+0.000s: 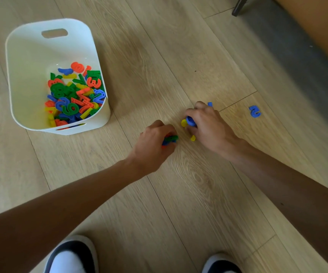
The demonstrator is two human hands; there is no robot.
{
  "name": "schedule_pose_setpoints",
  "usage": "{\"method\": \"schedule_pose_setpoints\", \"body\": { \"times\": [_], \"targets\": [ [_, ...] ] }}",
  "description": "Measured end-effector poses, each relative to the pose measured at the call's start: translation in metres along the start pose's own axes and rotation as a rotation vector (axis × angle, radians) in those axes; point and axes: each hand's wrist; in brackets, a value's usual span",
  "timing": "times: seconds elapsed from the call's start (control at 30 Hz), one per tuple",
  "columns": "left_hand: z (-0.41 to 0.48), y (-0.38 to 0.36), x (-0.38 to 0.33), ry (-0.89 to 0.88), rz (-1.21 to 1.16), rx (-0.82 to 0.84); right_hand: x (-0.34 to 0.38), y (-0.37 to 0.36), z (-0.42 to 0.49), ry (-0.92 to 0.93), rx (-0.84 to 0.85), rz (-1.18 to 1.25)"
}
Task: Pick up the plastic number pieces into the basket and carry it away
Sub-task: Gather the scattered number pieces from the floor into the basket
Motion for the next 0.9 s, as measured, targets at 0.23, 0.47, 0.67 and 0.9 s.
{"method": "schedule_pose_setpoints", "body": {
  "times": [0.23,0.47,0.67,0.9],
  "targets": [
    [0.007,0.015,-0.003,0.342,-0.42,0.006,-0.003,-0.001,-0.001,-0.062,-0.033,0.105],
    [0.013,0.026,-0.002,0.658,-0.911,0.159,-0.007,0.008,0.001,-0.17,-0.059,0.288],
    [0.015,0.053,-0.015,0.691,-1.193,0.199,0.014,0.033,0.012,-0.32,-0.085,0.619],
    [0.013,0.159,-0.012,0.541,-1.119,-0.119,0.098,0.063,0.071,-0.143,-0.038,0.888]
  ]
}}
Point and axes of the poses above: each hand's wrist, its own z-axis towards the middle knuckle, its own y-axis out of the back of the hand, x = y × z, and after that the axes turned 5 degrees about -x, right-handed
